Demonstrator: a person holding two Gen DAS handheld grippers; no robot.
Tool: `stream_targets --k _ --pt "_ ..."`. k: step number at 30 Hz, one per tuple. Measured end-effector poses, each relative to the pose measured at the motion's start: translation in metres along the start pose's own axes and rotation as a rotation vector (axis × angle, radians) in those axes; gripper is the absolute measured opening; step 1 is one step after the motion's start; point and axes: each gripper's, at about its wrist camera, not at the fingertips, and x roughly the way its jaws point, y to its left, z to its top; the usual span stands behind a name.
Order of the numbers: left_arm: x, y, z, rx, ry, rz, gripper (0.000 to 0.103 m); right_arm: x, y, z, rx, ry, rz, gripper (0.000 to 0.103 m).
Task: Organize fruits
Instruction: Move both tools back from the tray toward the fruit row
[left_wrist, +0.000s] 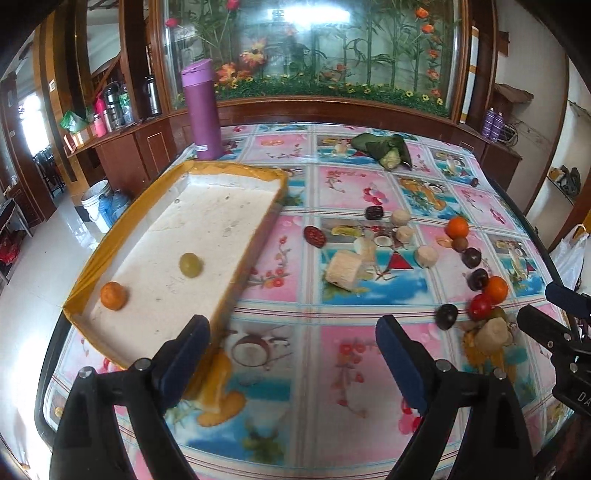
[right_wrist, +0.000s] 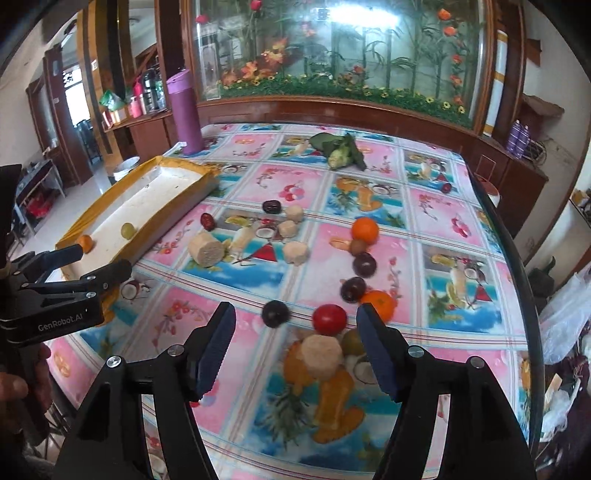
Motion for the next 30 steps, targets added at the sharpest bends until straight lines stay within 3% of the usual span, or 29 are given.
stream_targets --k 7,13,30 --pt "-0.002 -0.048 -0.006 0.059 0.018 -0.060 0.095 -0.010 -0.049 -0.020 0.079 0.019 -0.057 0.067" --pt "0.004 -0.068 -0.011 0.073 0.051 -0.074 0.095 -0.008 -0.078 -0.034 0.118 0.054 -0.058 0.068" --pt "0.014 -0.041 -0.023 0.022 0.109 -0.011 0.095 0.046 -0.039 -0.039 0.067 0.172 0.159 0.068"
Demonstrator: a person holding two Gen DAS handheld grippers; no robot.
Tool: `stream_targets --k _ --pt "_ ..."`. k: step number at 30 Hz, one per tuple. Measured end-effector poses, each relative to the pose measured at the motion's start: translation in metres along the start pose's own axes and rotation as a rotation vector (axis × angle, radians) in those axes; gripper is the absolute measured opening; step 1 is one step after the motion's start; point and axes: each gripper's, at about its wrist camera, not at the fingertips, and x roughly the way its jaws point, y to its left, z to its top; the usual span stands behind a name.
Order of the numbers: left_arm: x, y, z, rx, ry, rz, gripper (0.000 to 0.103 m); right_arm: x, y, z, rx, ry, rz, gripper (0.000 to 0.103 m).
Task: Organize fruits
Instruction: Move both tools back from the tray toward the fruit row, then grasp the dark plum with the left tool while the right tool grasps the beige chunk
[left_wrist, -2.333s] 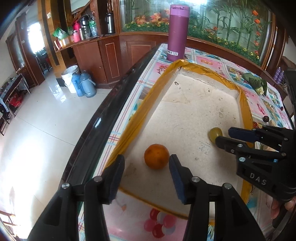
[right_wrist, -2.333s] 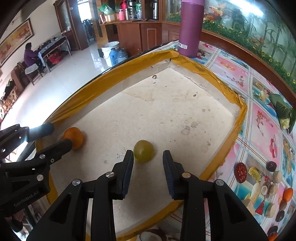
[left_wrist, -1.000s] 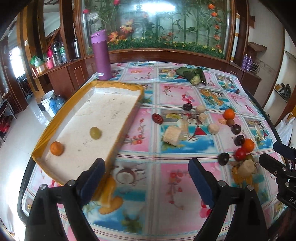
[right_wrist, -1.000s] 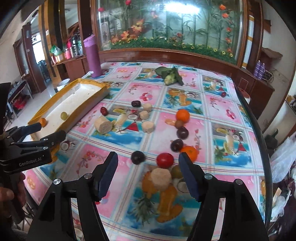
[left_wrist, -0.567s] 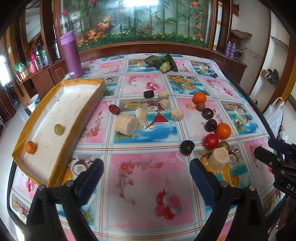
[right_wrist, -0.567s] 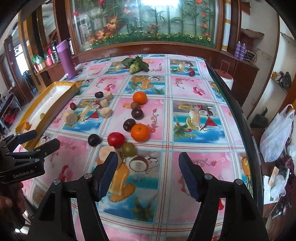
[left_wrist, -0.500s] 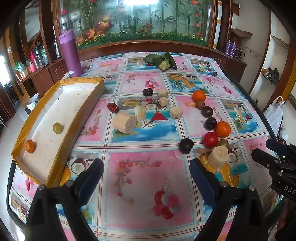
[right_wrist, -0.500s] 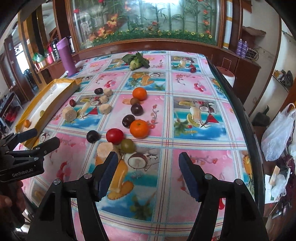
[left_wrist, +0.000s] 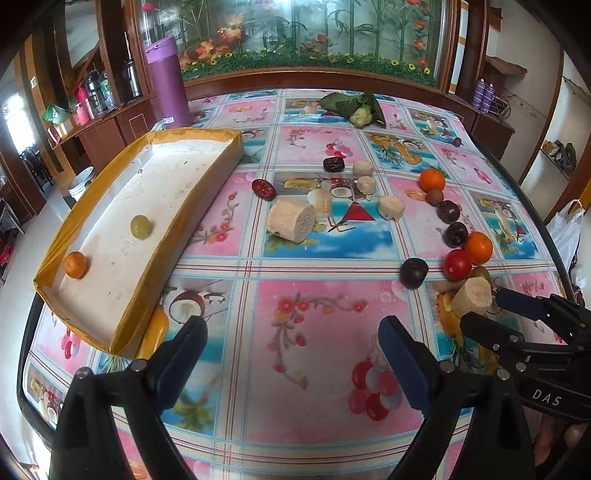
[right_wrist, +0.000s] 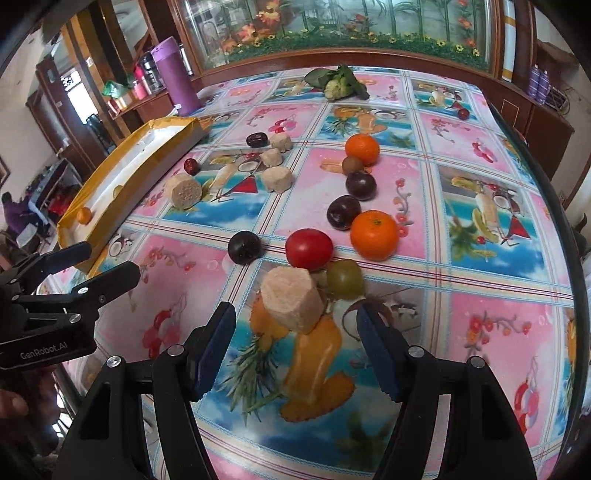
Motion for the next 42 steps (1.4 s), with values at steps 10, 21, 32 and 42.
stream_targets --k 10,21,32,42 --pt "0.014 -0.006 0.003 0.020 0.035 -0.033 0.095 0.008 0.004 0.004 -0.023 -0.048 0.011 0.035" --pt "0.039 -0.064 0.024 0.126 0.065 -0.148 0.096 -0.019 -0.030 -0.008 0.036 -0.081 -0.062 0.035" --pt "0.057 -0.072 0.033 0.149 0.061 -0.244 0.027 -0.028 -0.049 -0.017 0.088 -0.085 -0.084 0.035" --pt "0.042 -0.053 0.022 0.114 0.072 -0.288 0.026 -0.032 -0.047 -0.018 0.095 -0.107 -0.100 0.035"
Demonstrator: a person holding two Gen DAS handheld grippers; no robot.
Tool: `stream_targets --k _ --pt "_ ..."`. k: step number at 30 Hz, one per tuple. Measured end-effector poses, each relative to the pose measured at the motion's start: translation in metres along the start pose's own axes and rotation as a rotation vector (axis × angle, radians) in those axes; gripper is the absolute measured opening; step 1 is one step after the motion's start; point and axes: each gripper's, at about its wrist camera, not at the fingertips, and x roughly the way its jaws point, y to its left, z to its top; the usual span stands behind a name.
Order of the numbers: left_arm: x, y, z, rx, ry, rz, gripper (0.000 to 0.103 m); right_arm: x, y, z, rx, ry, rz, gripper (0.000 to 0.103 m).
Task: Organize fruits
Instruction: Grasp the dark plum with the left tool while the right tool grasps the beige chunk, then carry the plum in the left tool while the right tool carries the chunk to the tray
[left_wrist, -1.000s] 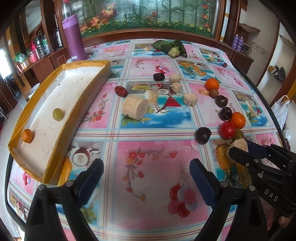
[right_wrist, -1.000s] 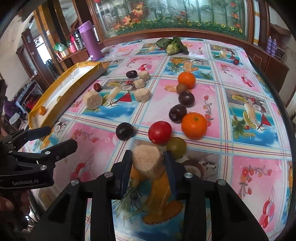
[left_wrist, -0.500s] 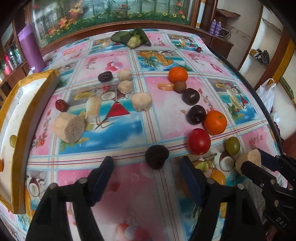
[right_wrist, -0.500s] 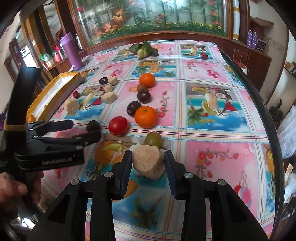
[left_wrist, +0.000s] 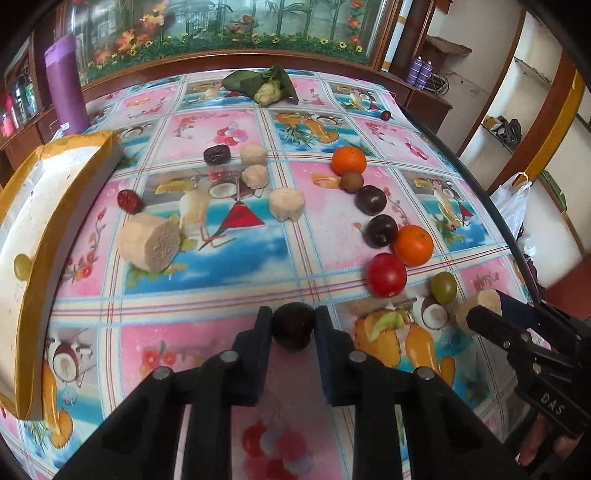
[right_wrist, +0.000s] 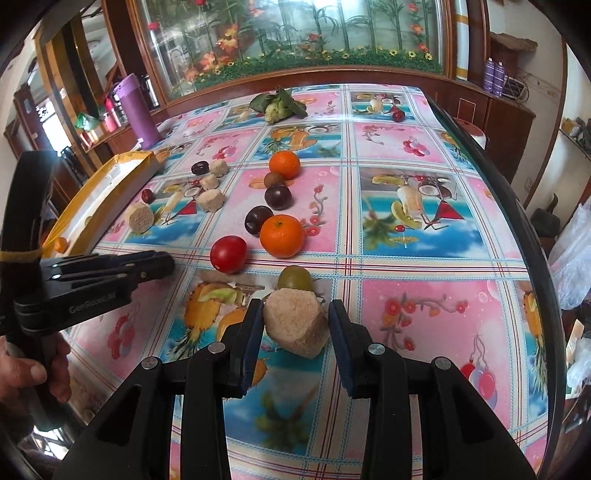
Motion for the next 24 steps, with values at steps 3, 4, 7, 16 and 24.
stream_targets --k 3,4,7,16,24 --pt "-0.008 0.006 -0.007 -0.008 -0.005 -0.012 0.026 -0.001 0.003 0.000 0.004 0.000 0.004 0.035" --pt "-0.010 0.009 -0.009 -0.011 -0.007 -0.013 0.026 -0.002 0.005 0.000 0.001 0.001 0.007 0.035" --pt "-0.017 0.015 -0.014 -0.020 -0.012 -0.011 0.026 -0.001 0.013 0.000 -0.009 0.001 0.012 0.035" --pt "-0.033 0.032 -0.024 -0.042 -0.029 -0.018 0.026 0.002 0.034 0.001 -0.027 0.003 0.022 0.035" --pt "-0.052 0.055 -0.025 -0.076 -0.063 -0.011 0.026 0.003 0.062 0.008 -0.071 -0.003 0.036 0.035"
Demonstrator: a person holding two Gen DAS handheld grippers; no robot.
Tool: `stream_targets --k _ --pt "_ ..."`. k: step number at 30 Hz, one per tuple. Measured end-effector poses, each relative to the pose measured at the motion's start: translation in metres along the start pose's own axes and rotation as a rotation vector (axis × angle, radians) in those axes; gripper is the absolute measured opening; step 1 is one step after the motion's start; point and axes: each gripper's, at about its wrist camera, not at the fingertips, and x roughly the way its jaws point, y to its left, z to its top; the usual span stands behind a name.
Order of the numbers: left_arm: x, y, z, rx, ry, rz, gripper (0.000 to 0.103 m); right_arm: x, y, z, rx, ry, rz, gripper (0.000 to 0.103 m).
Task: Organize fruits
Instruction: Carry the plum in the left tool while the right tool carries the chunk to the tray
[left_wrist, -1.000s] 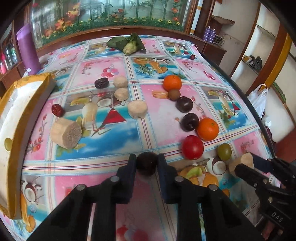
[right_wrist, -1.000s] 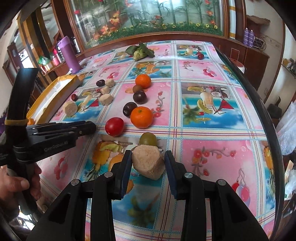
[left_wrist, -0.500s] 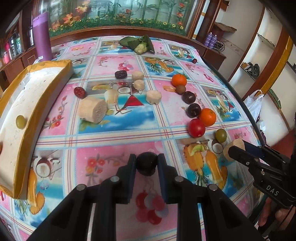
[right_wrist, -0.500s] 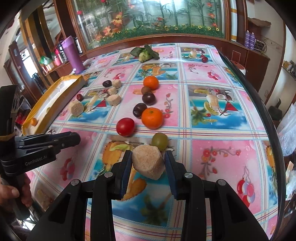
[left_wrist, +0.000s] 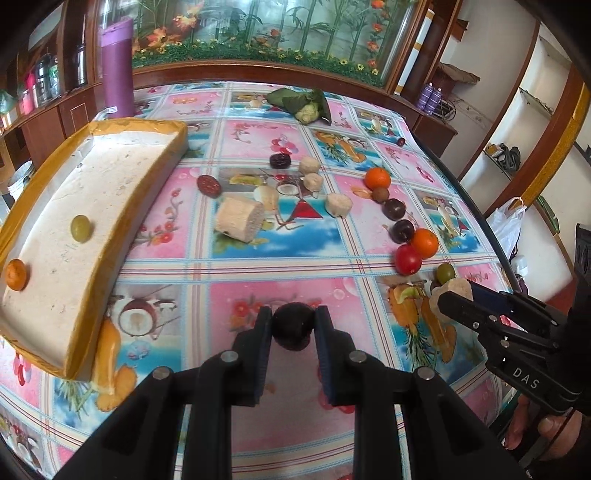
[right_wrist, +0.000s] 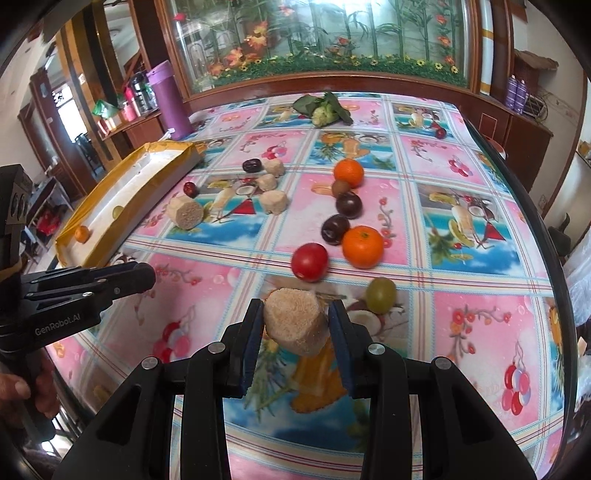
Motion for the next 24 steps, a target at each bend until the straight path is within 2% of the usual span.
stream_targets --k 16,24 --pt "-0.041 0.061 0.008 -0.070 -0.082 0.043 0.026 0.018 0.068 0.031 -0.089 0.003 0.076 0.035" --pt "-0.054 0.103 0.010 -0.127 -0.097 0.092 0.026 0.031 0.101 0.057 -0.122 0.001 0.129 0.035"
